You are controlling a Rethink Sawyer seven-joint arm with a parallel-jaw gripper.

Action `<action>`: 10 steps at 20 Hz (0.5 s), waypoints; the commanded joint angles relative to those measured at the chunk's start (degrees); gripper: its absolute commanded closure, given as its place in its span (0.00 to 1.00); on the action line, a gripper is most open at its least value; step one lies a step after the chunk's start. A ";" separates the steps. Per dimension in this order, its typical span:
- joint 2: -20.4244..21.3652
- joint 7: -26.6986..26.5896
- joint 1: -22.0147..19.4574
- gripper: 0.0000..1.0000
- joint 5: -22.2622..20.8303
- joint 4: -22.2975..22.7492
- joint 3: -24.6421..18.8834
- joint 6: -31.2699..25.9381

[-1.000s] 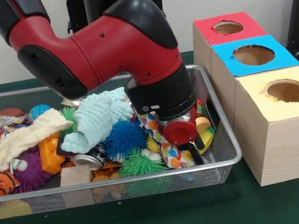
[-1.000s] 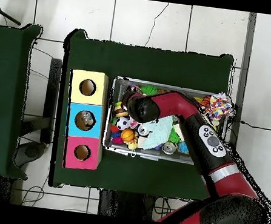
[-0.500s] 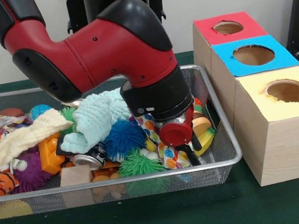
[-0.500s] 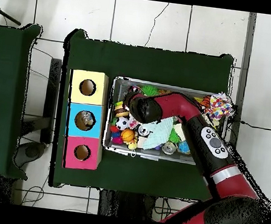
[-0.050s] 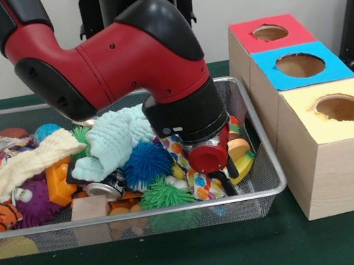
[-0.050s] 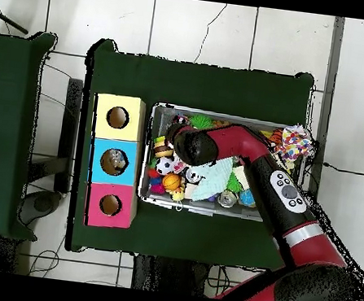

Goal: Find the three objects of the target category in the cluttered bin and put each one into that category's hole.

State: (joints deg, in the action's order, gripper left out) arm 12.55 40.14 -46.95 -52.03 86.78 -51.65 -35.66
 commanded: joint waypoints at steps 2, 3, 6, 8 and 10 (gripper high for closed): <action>-2.52 -16.22 -0.64 0.00 -2.91 -3.82 3.26 -4.42; -2.52 -16.59 -0.67 0.00 -2.84 -3.95 3.27 -4.76; -3.42 -19.19 -1.36 0.00 -1.71 -4.80 2.73 -6.66; -3.85 -20.37 -1.54 0.00 -0.44 -5.44 2.61 -8.74; -3.73 -20.63 -1.45 1.00 -0.31 -5.53 2.72 -8.67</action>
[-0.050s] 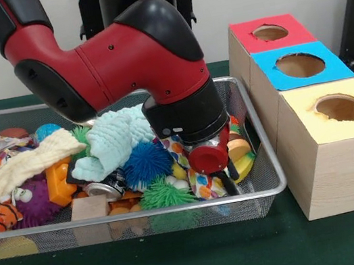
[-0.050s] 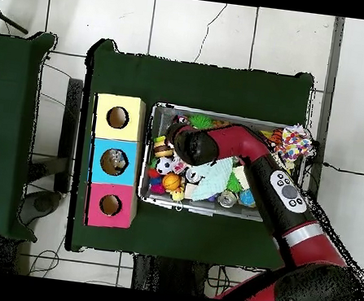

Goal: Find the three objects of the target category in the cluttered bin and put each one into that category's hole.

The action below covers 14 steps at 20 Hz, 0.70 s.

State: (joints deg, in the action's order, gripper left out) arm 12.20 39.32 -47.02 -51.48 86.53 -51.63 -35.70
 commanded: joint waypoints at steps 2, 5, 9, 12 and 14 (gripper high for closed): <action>-3.50 -19.46 -1.58 1.00 -0.80 -5.11 2.58 -8.10; -3.53 -19.27 -1.85 1.00 -0.94 -4.94 2.47 -7.40; -3.67 -19.24 -2.05 1.00 -0.85 -4.74 2.38 -6.83; -3.41 -18.46 -1.83 1.00 -0.81 -4.59 2.70 -6.46; -2.16 -16.00 -1.44 1.00 -1.41 -3.40 3.16 -5.01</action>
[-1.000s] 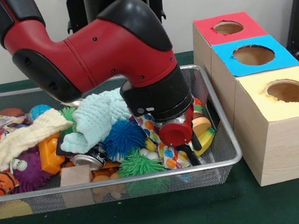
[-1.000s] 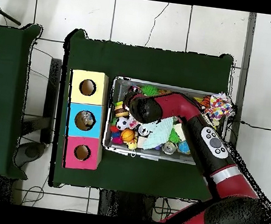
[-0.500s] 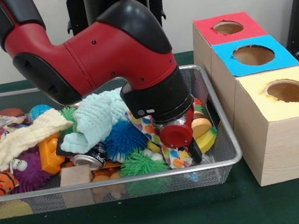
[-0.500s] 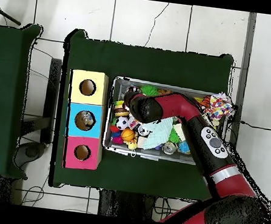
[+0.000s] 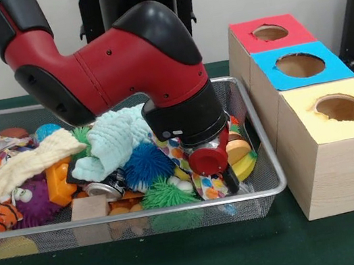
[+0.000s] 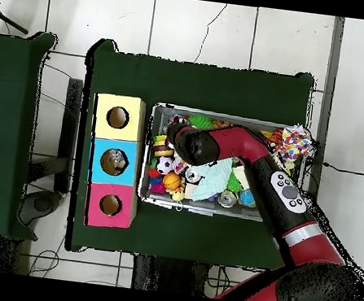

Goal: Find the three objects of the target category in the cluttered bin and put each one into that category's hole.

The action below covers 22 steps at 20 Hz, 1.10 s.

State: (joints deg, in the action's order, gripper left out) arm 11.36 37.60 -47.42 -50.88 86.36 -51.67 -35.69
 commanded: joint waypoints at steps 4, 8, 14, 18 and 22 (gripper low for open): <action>2.85 -6.21 -0.27 1.00 -1.19 1.17 3.60 -2.97; 7.12 -4.57 0.26 1.00 1.26 3.03 2.93 -6.04; 12.50 -2.12 1.59 1.00 4.99 5.65 2.18 -9.02; 18.33 1.90 4.52 1.00 8.43 7.85 1.93 -11.70; 23.36 5.09 6.67 1.00 12.57 10.27 1.43 -13.41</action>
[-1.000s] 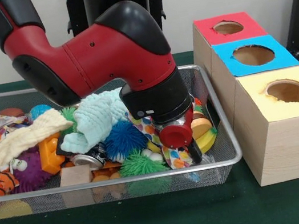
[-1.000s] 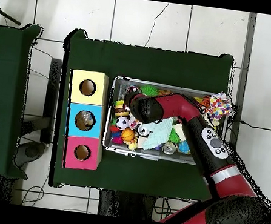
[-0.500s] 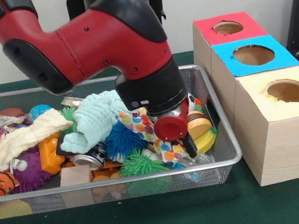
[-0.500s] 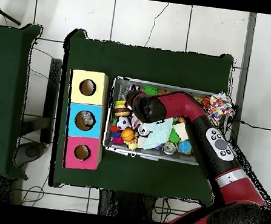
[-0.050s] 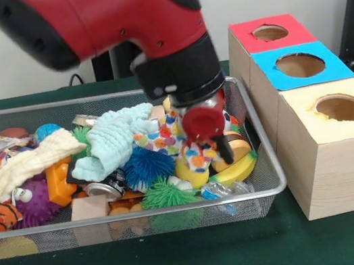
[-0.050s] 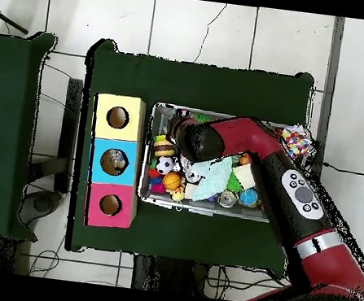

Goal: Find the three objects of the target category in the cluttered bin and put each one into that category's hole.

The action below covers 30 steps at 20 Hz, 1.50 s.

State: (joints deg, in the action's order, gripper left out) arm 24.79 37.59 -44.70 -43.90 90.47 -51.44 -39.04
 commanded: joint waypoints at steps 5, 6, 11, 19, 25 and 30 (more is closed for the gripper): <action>13.91 6.98 5.84 1.00 10.03 7.76 1.49 -11.05; 14.76 7.15 6.22 1.00 10.77 8.05 1.60 -11.12; 15.66 6.52 7.77 1.00 12.69 7.49 3.22 -10.85; 9.17 -2.04 4.05 1.00 13.57 4.24 3.60 -10.25; 8.45 -3.60 3.04 1.00 11.50 3.86 4.34 -9.34; 8.67 -3.90 2.37 1.00 11.09 3.72 4.15 -9.92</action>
State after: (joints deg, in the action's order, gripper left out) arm 35.25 37.59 -41.11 -30.68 94.58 -50.99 -42.78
